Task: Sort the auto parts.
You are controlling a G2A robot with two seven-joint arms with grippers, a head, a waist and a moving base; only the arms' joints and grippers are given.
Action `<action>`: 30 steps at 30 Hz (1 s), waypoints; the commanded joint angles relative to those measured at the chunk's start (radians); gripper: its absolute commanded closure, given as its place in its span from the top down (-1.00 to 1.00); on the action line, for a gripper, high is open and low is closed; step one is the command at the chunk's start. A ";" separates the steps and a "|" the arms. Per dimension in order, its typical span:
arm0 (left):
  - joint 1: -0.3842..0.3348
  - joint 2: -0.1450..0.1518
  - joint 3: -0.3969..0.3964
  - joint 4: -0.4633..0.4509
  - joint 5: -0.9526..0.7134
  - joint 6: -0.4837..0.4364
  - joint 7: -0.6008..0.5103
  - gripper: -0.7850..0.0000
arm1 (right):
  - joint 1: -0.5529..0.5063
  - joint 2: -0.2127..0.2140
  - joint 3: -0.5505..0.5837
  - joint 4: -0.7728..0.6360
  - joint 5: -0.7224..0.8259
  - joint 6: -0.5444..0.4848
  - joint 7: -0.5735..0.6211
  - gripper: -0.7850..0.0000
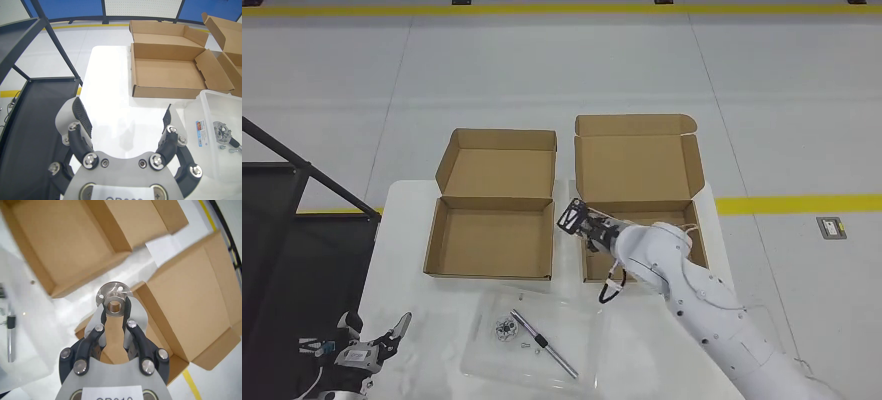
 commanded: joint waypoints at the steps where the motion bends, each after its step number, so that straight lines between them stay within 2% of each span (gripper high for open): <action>1: 0.000 0.000 0.000 0.000 0.000 0.000 0.000 1.00 | 0.046 -0.014 -0.010 0.123 0.022 0.024 0.002 -1.00; 4: 0.000 0.000 0.000 0.000 0.000 0.000 0.000 1.00 | 0.091 -0.036 -0.035 0.236 0.020 0.078 0.059 -1.00; 6: 0.000 0.000 0.000 0.000 0.000 0.000 0.000 1.00 | 0.117 -0.052 -0.046 0.301 0.061 0.057 0.061 -1.00; 8: 0.000 0.000 0.000 0.000 0.000 0.000 0.000 1.00 | 0.147 -0.067 -0.064 0.385 0.052 0.081 0.105 -1.00; 10: 0.000 0.000 0.000 0.000 0.000 0.000 0.000 1.00 | 0.164 -0.084 -0.076 0.441 0.077 0.086 0.099 -1.00; 11: 0.000 0.000 0.000 0.000 0.000 0.000 0.000 1.00 | 0.173 -0.091 -0.082 0.470 0.078 0.091 0.100 -0.82; 12: 0.000 0.000 0.000 0.000 0.000 0.000 0.000 1.00 | 0.178 -0.098 -0.085 0.490 0.092 0.089 0.093 -0.10; 13: 0.000 0.000 0.000 0.000 0.000 0.000 0.000 1.00 | 0.184 -0.104 -0.090 0.513 0.097 0.085 0.093 1.00; 19: 0.000 0.000 0.000 0.000 0.000 0.000 0.000 1.00 | 0.200 -0.122 -0.090 0.581 0.121 0.063 0.059 1.00; 23: 0.000 0.000 0.000 0.000 0.000 0.000 0.000 1.00 | 0.176 -0.112 -0.066 0.539 0.123 0.044 0.009 1.00; 27: 0.000 0.000 0.000 0.000 0.000 0.000 0.000 1.00 | 0.089 -0.069 -0.012 0.353 0.077 0.015 -0.031 1.00; 30: 0.000 0.000 0.000 0.000 0.000 0.000 0.000 1.00 | -0.058 -0.016 0.066 0.071 0.005 0.009 -0.010 1.00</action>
